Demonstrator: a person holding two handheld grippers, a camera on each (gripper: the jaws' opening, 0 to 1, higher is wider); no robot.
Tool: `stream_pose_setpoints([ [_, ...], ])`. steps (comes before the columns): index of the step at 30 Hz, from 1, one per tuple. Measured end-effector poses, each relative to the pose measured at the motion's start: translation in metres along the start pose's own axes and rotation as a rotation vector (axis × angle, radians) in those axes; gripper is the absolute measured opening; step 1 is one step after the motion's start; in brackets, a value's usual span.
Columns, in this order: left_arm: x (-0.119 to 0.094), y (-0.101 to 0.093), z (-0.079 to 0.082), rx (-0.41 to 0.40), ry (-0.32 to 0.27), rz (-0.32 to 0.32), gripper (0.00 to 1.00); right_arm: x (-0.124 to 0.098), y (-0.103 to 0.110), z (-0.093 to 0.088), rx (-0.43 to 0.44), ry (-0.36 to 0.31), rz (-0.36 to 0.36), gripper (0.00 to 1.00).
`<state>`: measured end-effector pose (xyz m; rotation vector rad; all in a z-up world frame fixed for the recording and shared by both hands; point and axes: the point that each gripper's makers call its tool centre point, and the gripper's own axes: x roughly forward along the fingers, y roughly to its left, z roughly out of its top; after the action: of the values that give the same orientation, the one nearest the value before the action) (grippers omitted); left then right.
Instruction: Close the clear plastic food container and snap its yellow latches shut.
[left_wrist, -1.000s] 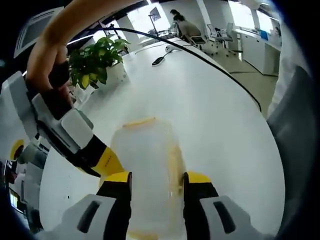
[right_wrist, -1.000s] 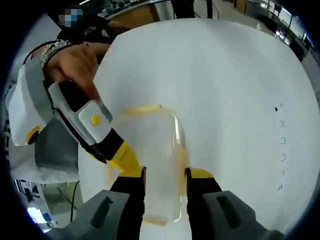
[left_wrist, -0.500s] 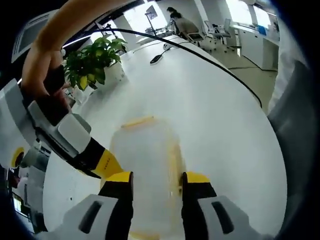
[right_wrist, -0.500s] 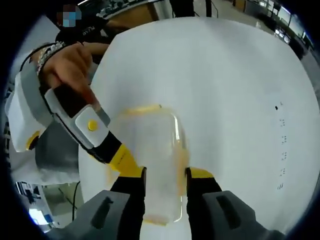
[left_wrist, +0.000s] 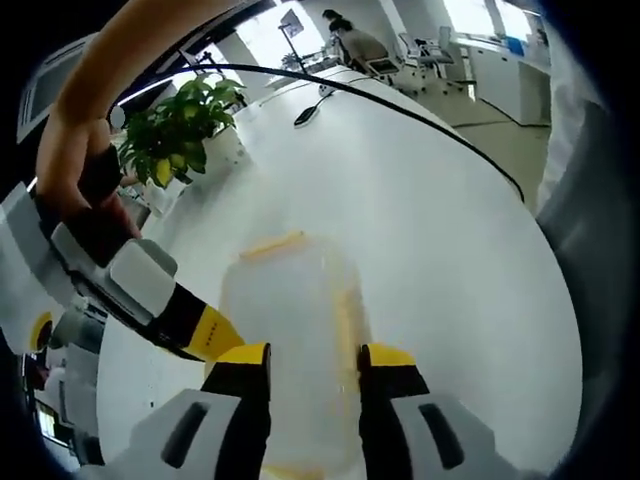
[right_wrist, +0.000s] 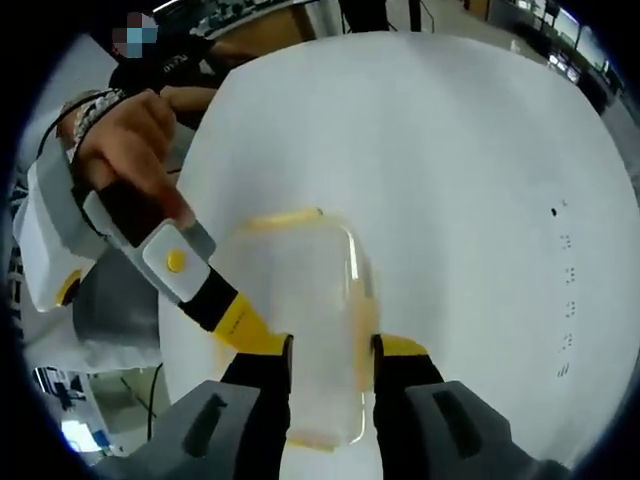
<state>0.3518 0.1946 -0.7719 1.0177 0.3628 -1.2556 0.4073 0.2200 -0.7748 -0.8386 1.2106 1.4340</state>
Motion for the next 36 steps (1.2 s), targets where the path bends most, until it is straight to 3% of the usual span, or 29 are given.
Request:
stream_pose_setpoints([
  [15,0.002,0.0,0.001,0.01,-0.008,0.015,0.28,0.0,-0.009,0.002,0.042,0.026,0.048,0.24],
  [17,0.001,-0.001,0.002,0.015,-0.01,0.002,0.28,0.001,-0.007,0.0,0.102,0.027,0.063,0.23],
  [21,0.001,-0.001,0.001,0.02,-0.01,0.004,0.28,0.003,-0.008,-0.001,0.072,-0.004,0.078,0.24],
  [32,0.001,0.0,0.0,0.011,-0.008,0.009,0.29,0.004,0.002,-0.002,0.059,-0.002,0.064,0.25],
  [36,0.001,0.0,0.0,0.013,-0.005,0.011,0.29,0.002,-0.008,0.0,0.056,-0.028,0.059,0.26],
])
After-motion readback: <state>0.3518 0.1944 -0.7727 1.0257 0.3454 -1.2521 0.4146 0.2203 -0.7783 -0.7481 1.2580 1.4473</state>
